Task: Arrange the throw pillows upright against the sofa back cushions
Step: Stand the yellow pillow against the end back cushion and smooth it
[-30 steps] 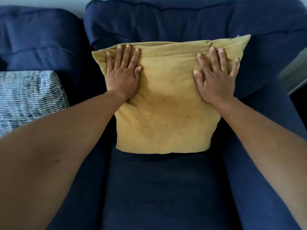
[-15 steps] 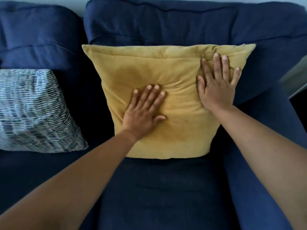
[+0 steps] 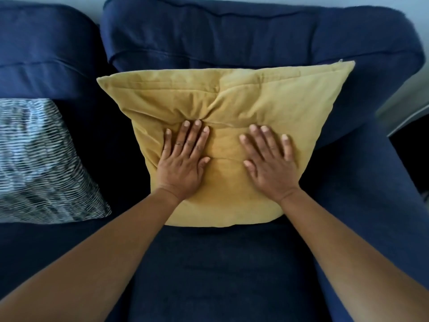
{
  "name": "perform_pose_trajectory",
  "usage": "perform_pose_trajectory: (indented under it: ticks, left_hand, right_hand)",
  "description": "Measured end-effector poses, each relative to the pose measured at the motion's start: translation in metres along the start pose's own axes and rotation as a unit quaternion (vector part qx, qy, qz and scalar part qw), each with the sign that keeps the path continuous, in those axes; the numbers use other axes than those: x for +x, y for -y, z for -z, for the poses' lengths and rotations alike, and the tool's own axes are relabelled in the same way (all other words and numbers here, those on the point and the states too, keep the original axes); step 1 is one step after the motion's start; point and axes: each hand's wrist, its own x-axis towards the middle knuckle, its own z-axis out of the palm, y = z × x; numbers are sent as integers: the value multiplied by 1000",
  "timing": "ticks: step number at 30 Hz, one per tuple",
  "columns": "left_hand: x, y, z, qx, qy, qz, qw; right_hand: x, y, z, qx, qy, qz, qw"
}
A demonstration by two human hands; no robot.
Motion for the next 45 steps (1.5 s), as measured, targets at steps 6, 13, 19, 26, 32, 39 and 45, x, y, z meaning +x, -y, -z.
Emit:
perform_pose_trajectory:
  ticks: [6, 13, 19, 26, 32, 39, 45]
  left_hand:
    - [4, -11, 33, -52, -55, 29, 997]
    - [69, -22, 76, -84, -88, 42, 992]
    - [81, 77, 71, 3, 43, 214, 976]
    - [85, 45, 115, -14, -100, 186, 977]
    - [66, -23, 86, -6, 38, 16, 999]
    - [78, 38, 91, 0, 47, 217, 975]
    - [76, -21, 118, -47, -42, 90, 994]
  right_hand:
    - [-6, -15, 30, 93, -33, -250, 963]
    - [87, 18, 76, 106, -59, -54, 991]
    - [83, -67, 49, 87, 44, -181, 979]
    - [87, -55, 88, 110, -41, -221, 968]
    - [83, -7, 82, 98, 44, -44, 993]
    - [51, -105, 66, 84, 97, -234, 964]
    - [58, -64, 106, 128, -3, -157, 979]
